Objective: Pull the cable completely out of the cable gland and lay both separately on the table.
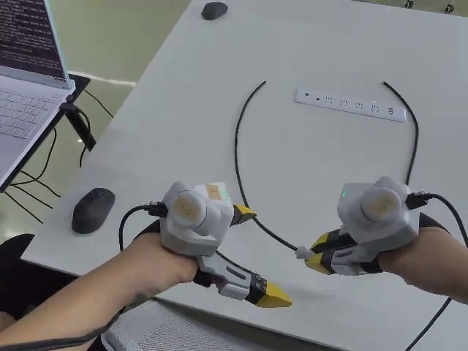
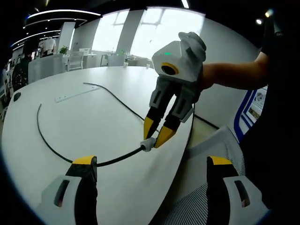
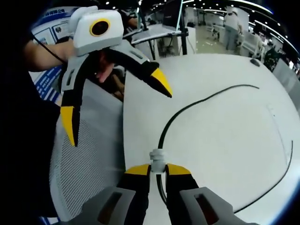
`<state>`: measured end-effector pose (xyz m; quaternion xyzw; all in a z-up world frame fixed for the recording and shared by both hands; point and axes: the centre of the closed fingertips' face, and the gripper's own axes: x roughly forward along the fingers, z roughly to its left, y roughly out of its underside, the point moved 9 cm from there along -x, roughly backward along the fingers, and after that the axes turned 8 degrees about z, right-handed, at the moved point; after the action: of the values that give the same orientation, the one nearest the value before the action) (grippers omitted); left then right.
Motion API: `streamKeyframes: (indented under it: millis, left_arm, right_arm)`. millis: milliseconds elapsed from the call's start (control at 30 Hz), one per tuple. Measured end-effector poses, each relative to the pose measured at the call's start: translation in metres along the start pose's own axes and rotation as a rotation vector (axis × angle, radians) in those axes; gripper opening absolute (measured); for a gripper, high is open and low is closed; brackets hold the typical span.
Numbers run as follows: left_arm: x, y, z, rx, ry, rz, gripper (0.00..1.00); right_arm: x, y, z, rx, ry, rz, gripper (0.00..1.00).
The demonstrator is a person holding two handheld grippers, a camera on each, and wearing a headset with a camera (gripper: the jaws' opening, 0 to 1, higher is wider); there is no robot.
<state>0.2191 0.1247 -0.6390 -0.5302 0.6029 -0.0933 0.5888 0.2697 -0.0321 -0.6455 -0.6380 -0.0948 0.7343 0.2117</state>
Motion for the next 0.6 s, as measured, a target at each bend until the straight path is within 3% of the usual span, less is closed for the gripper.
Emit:
streamKeyframes:
  millis: [333,600]
  left_arm:
    - [0.012,-0.014,-0.006,0.041,0.048,-0.001,0.90]
    - [0.017,-0.019,-0.011,0.024,0.098,-0.048,0.82]
  right_arm:
    - [-0.022,-0.002,0.007,-0.107,-0.001,0.003,0.07]
    - [-0.033,-0.004,0.018,-0.170,-0.022,-0.009,0.06]
